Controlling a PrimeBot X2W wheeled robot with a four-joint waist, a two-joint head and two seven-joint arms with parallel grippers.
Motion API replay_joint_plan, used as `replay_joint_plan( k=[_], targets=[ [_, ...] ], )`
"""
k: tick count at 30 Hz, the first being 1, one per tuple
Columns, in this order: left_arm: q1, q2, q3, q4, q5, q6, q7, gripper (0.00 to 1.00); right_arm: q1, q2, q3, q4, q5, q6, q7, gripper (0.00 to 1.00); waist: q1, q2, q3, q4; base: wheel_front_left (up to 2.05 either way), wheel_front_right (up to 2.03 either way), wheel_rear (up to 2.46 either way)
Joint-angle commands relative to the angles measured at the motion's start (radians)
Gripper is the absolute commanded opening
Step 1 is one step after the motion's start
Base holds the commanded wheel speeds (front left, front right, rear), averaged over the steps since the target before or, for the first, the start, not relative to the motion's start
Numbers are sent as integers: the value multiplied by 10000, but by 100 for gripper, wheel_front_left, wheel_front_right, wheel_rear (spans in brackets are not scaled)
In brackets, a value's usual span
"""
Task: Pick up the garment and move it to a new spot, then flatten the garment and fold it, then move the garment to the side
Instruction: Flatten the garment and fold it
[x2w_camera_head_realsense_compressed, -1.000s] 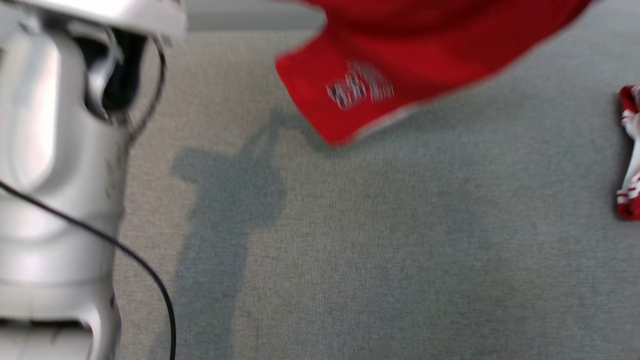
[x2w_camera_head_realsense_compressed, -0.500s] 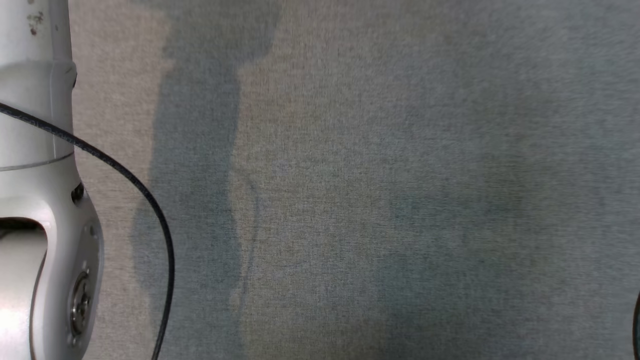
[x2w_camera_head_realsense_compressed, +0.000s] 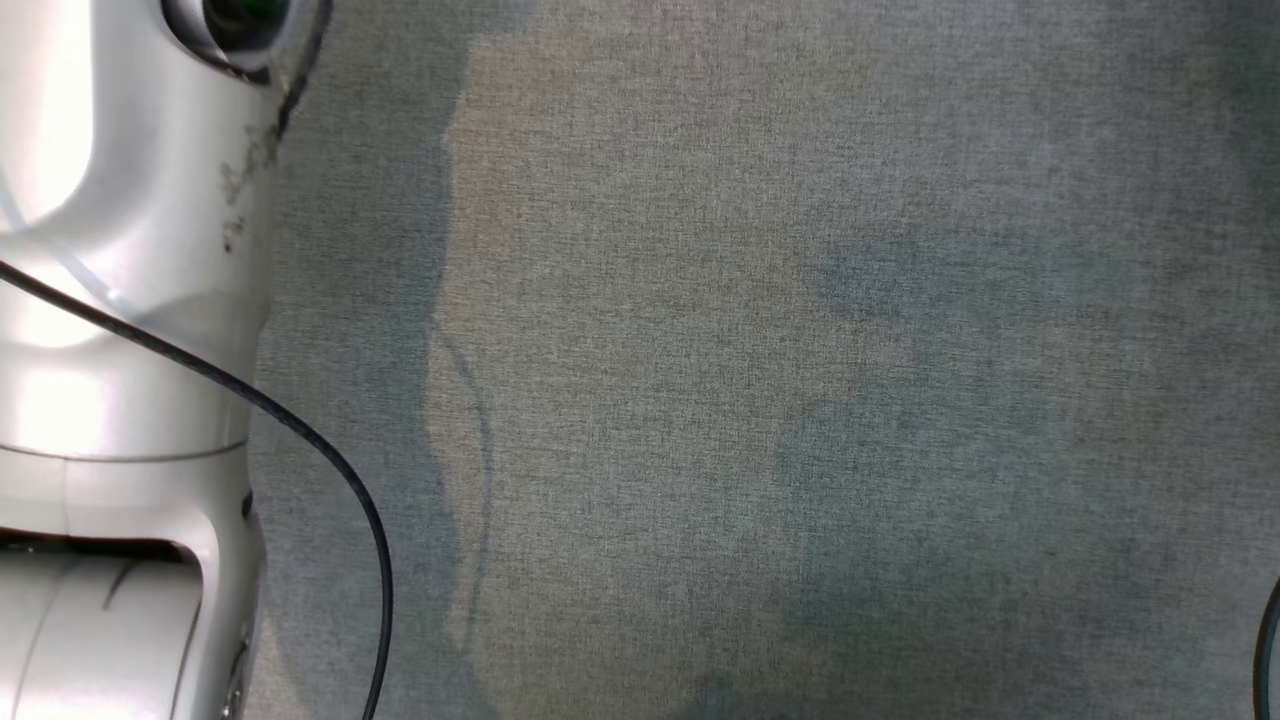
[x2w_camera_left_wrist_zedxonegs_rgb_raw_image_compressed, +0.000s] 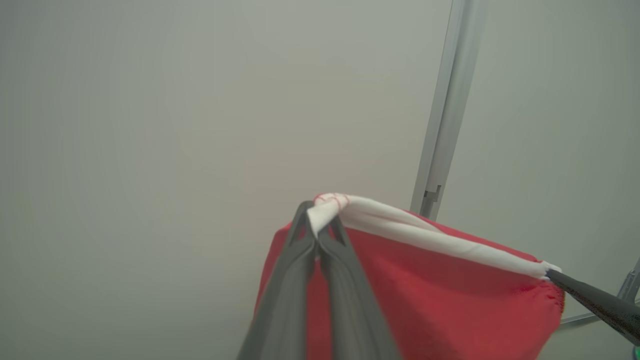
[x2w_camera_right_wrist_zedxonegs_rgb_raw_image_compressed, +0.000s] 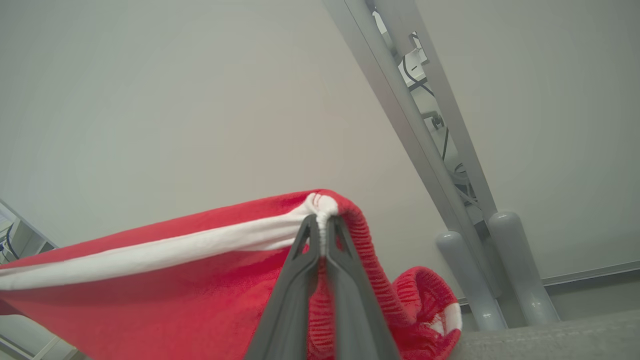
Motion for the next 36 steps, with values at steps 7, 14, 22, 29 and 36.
replay_joint_plan(
  k=[7, 14, 22, 29, 36],
  targets=[
    [932, 40, -410, 84, -27, -36, -52, 0, 940, -512, 847, 15, 1003, 2, -48, 0, -1, 0, -783, -21, 0, 0, 0],
    [1965, 125, -1547, 1154, 230, -36, -45, 0, 2130, -782, 1848, 466, 1880, 2, 539, 0, -1, 0, -1976, -92, 0, 0, 0],
    [3077, 345, -2547, 2987, 115, -37, -45, 0, 3616, -894, 2670, 676, 2706, 2, 1014, 0, -1, 0, -3236, -165, 0, 0, 0],
    [4377, 813, -3700, 3076, -164, -36, -45, 0, 4912, -1044, 3137, 597, 3414, 2, 1141, 0, -1, 0, -4324, -263, 0, 0, 0],
    [5240, 1170, -5134, 3226, -417, -37, -46, 0, 5739, -1198, 3737, 373, 3678, 2, 1598, 0, -1, 0, -5012, -346, 0, 0, 0]
  ],
)
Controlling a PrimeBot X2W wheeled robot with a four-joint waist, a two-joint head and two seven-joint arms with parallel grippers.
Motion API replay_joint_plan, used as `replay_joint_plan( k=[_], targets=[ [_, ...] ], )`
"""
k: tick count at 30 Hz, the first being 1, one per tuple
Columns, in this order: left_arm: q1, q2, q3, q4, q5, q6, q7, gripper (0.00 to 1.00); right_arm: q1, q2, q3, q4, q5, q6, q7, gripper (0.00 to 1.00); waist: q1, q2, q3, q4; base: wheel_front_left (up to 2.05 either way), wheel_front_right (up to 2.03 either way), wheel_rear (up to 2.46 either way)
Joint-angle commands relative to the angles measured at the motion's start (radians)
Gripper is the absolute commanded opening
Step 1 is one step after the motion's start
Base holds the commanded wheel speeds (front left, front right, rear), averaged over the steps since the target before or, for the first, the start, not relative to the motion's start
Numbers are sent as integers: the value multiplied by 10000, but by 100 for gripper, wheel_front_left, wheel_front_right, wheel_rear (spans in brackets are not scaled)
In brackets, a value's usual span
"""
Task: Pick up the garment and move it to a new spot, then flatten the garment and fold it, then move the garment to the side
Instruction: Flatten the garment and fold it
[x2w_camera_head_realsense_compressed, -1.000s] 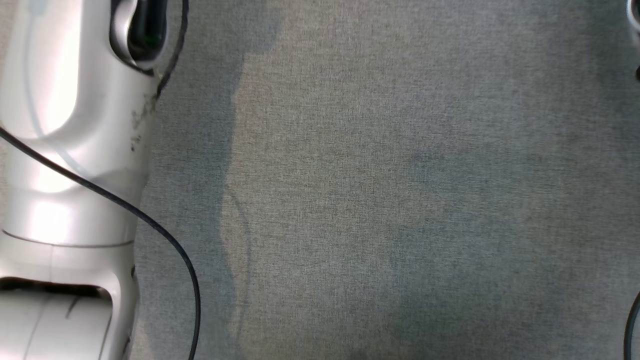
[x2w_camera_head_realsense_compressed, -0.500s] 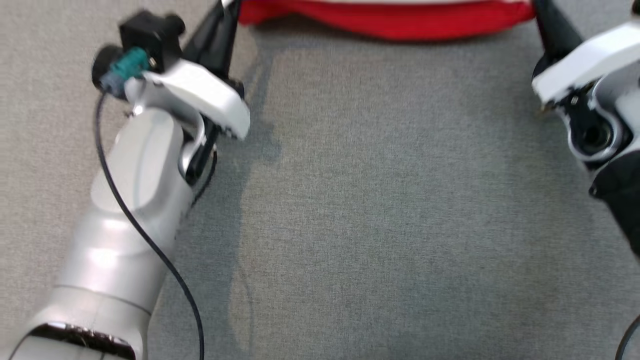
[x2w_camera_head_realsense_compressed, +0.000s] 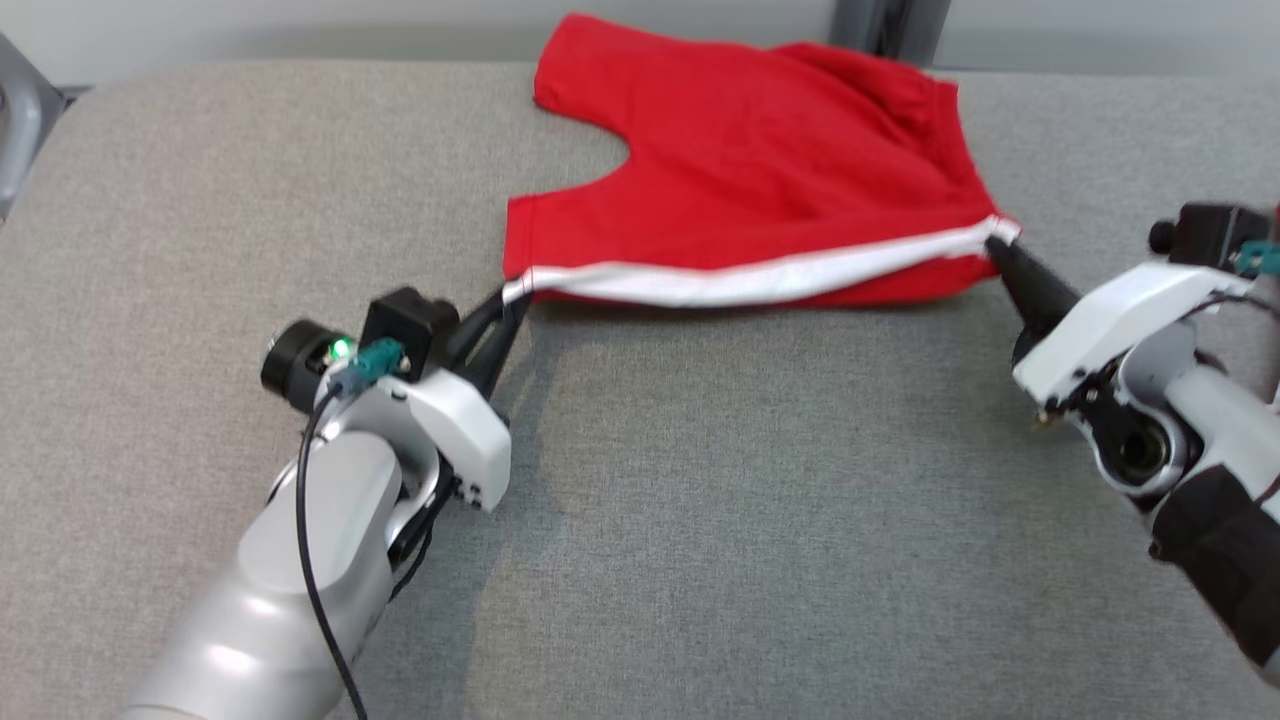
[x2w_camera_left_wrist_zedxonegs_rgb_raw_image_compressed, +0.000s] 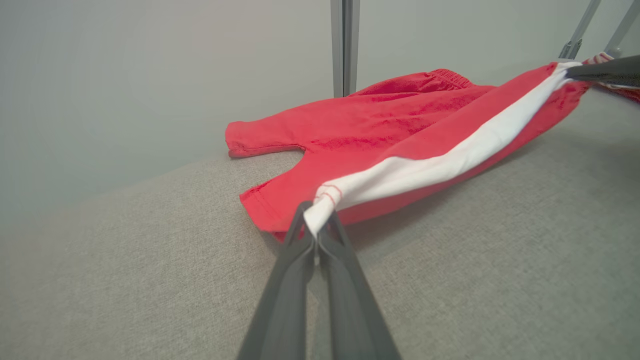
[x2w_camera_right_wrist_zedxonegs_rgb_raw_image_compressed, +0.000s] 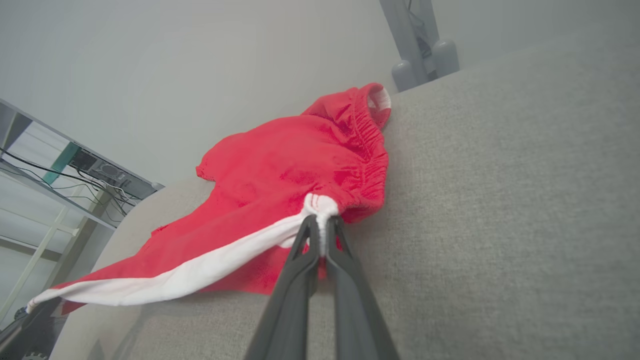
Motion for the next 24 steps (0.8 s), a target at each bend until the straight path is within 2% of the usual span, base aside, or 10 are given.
replay_joint_plan(
  k=[1, 11, 12, 19, 24],
  targets=[
    [94, 155, -63, 4, -114, -4, -34, 0, 201, -97, 46, -37, 64, 2, 55, 0, 0, 0, -261, -52, 0, 0, 0],
    [1160, 1070, -1295, -104, -949, -3, -34, 0, 1151, -430, 1260, -628, -167, 2, 334, 0, 0, 0, -1238, -210, 0, 0, 0],
    [1527, 1458, -1667, -337, -1197, -3, -34, 0, 1451, -581, 1618, -708, -200, 2, 263, 0, 0, 0, -1554, -180, 0, 0, 0],
    [2056, 2011, -2785, -893, -1603, -3, 13, 0, 1804, -764, 2049, -878, 20, 2, 351, 0, 0, 0, -1981, -128, 0, 0, 0],
    [2403, 2384, -3385, -1289, -1956, -3, 122, 0, 2144, -1015, 2257, -1220, 478, 2, 855, 0, 0, 0, -2278, -98, 0, 0, 0]
  ],
)
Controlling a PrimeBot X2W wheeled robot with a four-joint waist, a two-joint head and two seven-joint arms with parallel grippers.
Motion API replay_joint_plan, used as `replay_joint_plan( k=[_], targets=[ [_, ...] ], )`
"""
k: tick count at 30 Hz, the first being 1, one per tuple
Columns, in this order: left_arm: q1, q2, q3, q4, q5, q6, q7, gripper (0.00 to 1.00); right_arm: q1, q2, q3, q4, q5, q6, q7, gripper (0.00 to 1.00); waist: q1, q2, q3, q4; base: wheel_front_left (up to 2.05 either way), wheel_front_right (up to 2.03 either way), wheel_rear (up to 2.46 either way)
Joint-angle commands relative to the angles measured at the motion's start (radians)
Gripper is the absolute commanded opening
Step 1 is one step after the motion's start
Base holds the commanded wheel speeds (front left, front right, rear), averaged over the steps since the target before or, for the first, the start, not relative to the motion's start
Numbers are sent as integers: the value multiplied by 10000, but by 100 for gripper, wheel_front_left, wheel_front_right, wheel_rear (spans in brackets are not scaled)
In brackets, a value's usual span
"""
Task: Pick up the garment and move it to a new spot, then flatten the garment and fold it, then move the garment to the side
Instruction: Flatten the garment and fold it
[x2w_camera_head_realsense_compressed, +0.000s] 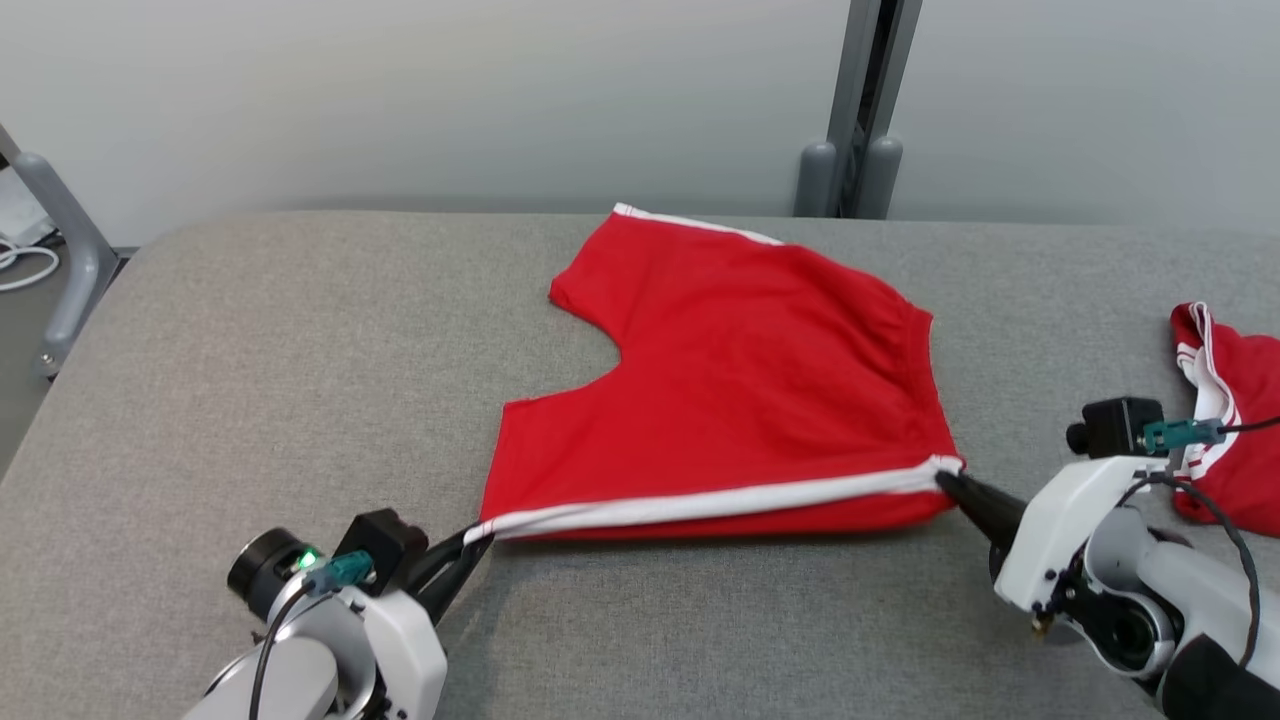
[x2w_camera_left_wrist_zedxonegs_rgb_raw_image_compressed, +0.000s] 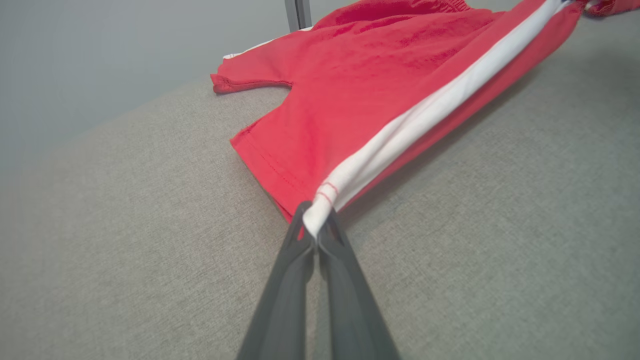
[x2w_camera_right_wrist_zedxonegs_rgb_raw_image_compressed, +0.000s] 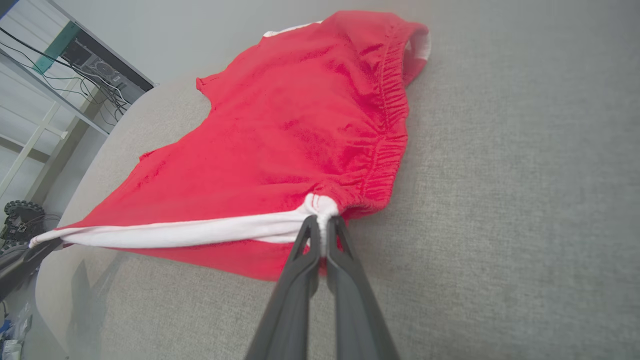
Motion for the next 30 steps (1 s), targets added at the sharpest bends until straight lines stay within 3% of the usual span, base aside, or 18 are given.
replay_joint_plan(
  k=[1, 15, 30],
  targets=[
    [202, 148, -44, -43, -144, -1, 20, 0, 231, -124, 39, -47, 140, 2, 178, 0, 0, 0, -125, -10, 0, 0, 0],
    [1787, 1025, -223, -1479, -821, 104, 113, 0, 1392, -1418, 494, -1810, 1332, 2, 2036, 0, 0, 0, -780, -134, 0, 0, 0],
    [2578, 2239, -3, -3822, -1090, 791, 298, 0, 2046, -2126, 434, -3158, 1872, 2, 2198, 0, 0, 0, -686, -304, 0, 0, 0]
  ],
)
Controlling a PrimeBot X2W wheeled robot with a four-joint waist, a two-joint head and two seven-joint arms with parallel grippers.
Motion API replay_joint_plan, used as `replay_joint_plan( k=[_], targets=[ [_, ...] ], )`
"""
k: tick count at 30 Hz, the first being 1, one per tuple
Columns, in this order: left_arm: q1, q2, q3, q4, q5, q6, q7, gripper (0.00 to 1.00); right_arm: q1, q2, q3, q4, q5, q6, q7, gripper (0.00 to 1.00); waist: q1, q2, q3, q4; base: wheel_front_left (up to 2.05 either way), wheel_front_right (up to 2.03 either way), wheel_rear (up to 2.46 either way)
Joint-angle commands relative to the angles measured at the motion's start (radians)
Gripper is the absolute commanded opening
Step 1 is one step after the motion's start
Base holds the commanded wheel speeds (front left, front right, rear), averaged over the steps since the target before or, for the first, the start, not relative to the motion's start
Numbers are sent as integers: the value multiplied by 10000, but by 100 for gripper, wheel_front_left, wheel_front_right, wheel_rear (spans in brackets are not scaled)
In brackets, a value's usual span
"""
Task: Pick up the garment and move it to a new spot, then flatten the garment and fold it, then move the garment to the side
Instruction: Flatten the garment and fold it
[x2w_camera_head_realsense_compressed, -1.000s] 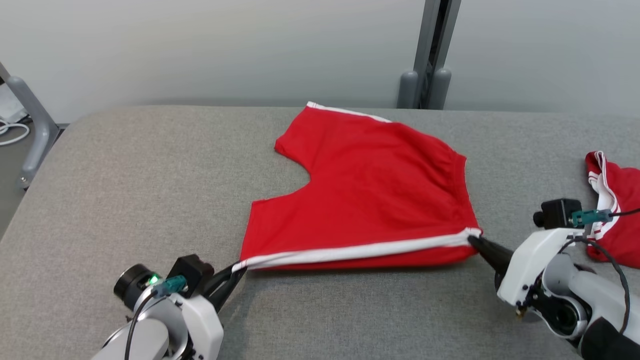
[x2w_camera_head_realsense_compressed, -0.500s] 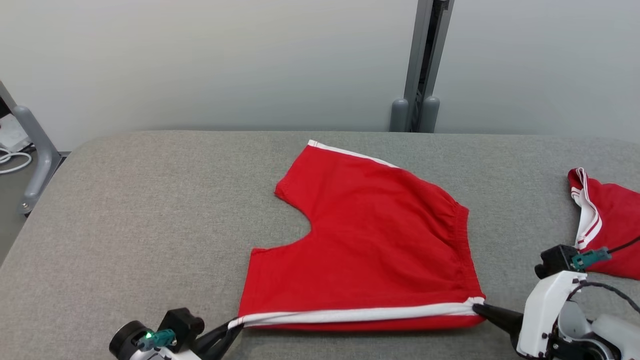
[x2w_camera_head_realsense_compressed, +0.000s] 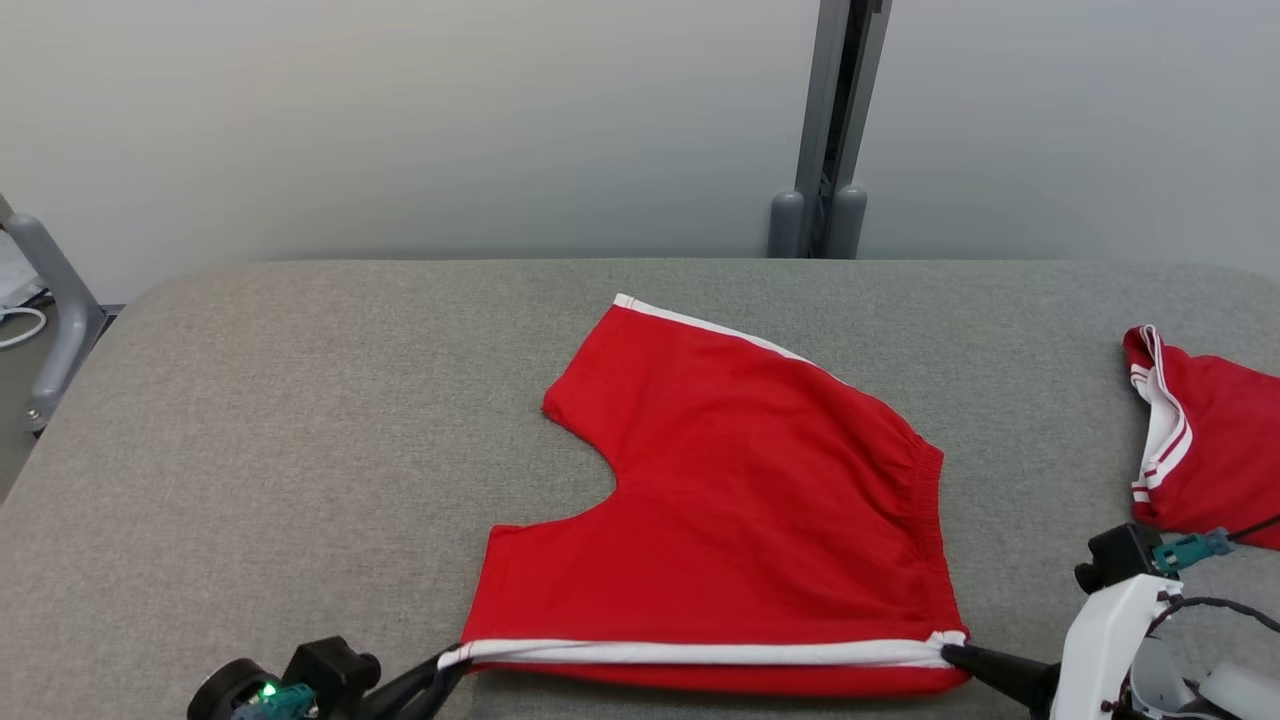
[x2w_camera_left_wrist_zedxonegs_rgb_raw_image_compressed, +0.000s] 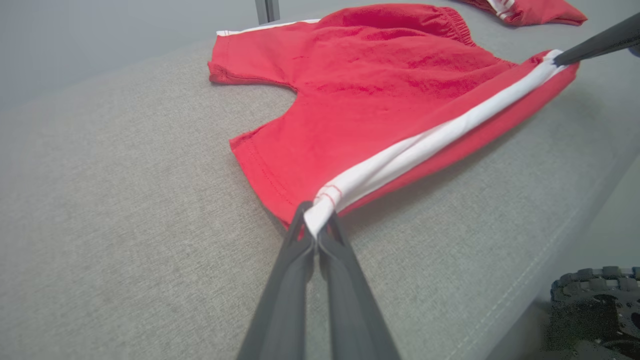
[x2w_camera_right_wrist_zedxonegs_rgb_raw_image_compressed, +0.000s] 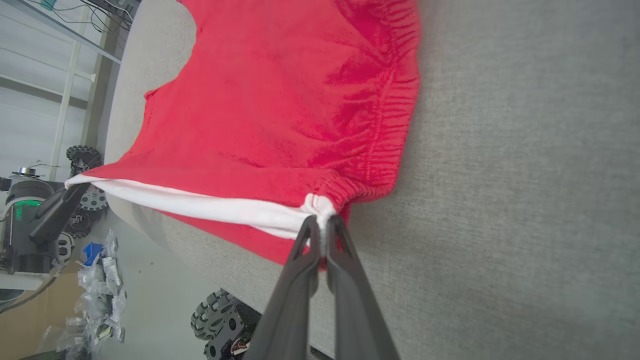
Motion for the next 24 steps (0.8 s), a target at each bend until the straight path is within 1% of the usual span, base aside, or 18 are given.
replay_joint_plan(
  k=[1, 7, 12, 18, 21, 24],
  targets=[
    [-124, 141, 145, -132, -57, 124, -54, 0, -12, -77, -155, -100, 103, 2, -160, 0, 0, -1, 80, -64, 0, 0, 0],
    [-773, 329, 657, -603, -97, 719, 234, 0, -410, 51, -868, -722, 479, 2, -882, 0, 0, -1, 451, -321, 0, 0, 0],
    [-1636, 559, 1150, -830, -228, 946, 632, 0, -912, 289, -1392, -1006, 645, 2, -1348, 0, 0, -1, 904, -657, 0, 0, 0],
    [-2966, 819, 1692, -603, -421, 854, 1296, 0, -1732, 740, -1678, -697, 343, 2, -1821, 0, 0, -1, 1691, -1090, 0, 0, 0],
    [-3651, 894, 1845, -298, -421, 673, 1598, 0, -2180, 1163, -1706, -402, 97, 2, -2051, 0, 0, -1, 2100, -1379, 0, 0, 0],
    [-4319, 853, 1889, 168, -345, 492, 1894, 0, -2569, 1615, -1704, -50, -149, 2, -2264, 0, 0, -1, 2485, -1675, 0, 0, 0]
  ],
)
